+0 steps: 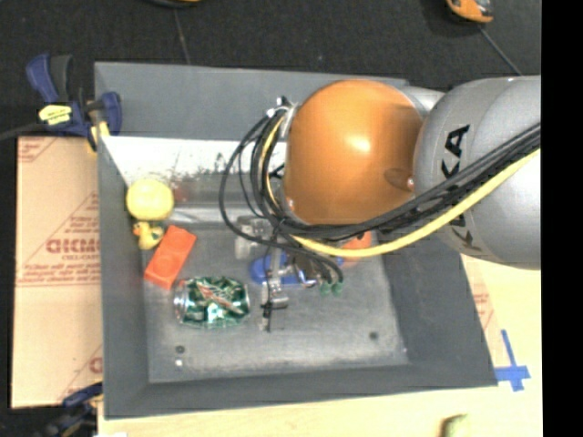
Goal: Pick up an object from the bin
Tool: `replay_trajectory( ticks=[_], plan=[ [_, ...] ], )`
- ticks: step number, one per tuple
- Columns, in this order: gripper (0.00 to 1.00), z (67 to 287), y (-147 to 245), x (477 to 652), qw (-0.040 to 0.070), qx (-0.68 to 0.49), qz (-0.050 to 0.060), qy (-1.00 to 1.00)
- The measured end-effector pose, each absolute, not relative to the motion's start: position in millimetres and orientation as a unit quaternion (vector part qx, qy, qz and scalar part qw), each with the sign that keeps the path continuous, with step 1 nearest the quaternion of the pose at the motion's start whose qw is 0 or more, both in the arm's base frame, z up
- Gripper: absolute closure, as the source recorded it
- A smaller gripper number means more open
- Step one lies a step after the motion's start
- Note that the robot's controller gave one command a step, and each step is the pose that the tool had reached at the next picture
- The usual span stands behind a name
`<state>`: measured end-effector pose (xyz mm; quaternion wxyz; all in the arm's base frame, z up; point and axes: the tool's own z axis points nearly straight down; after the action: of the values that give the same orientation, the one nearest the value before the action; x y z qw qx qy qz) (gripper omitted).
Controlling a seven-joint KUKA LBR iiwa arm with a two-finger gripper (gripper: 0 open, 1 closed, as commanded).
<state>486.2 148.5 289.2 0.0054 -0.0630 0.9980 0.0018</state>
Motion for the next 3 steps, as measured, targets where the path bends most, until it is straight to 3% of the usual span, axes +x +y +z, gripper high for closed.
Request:
replay_trajectory(
  ticks=[1, 2, 3],
  plan=[
    [0.00, 275.8, 145.1, 509.2, 0.008, 0.011, 0.003, 1.000],
    [0.00, 204.3, 109.7, 491.7, 0.005, -0.028, 0.001, 1.000],
    [0.00, 176.6, 143.7, 479.9, 0.012, 0.050, 0.005, 0.999]
  ],
)
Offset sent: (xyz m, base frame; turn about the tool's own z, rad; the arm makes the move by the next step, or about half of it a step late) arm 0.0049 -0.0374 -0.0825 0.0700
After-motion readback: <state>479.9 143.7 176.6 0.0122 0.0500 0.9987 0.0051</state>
